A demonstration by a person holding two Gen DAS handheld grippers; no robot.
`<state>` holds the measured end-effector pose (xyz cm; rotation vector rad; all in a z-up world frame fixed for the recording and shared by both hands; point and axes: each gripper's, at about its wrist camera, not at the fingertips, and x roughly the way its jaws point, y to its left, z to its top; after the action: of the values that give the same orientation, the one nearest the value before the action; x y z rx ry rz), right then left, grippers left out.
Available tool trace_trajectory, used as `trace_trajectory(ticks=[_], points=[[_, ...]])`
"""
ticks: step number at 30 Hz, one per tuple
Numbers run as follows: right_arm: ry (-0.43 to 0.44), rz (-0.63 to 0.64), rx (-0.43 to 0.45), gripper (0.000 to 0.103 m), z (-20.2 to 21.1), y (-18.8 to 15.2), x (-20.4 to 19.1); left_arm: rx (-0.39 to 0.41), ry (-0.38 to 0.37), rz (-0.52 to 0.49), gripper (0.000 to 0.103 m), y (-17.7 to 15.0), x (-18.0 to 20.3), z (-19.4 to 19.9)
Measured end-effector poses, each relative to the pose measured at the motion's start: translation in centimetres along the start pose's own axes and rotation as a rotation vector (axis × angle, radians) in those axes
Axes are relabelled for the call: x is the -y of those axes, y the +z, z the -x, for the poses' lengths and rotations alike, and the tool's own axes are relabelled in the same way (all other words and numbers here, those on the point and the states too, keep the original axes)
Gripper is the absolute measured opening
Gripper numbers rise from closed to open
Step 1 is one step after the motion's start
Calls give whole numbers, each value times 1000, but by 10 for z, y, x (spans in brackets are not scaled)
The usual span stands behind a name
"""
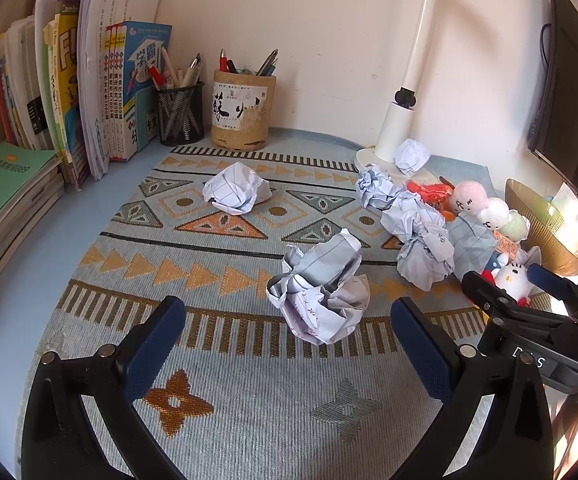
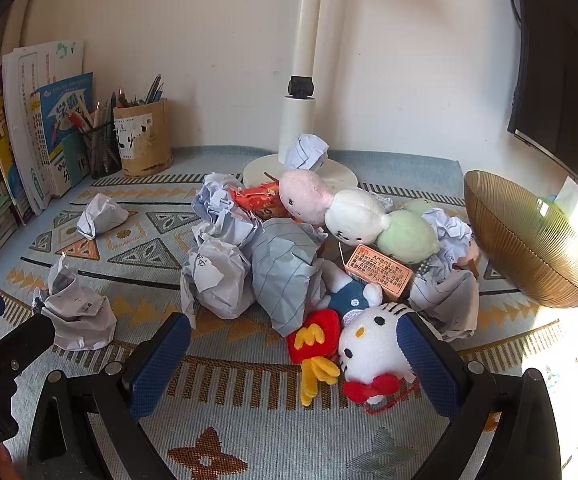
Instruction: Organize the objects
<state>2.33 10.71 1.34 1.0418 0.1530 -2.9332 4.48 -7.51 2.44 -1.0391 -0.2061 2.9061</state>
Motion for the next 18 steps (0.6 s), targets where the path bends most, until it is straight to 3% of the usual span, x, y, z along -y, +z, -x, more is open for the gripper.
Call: trace_trajectory(ticks=[18], points=[[3,12,-1,103,-1,-1,-4,4,5,0,102,-1,-1,1]])
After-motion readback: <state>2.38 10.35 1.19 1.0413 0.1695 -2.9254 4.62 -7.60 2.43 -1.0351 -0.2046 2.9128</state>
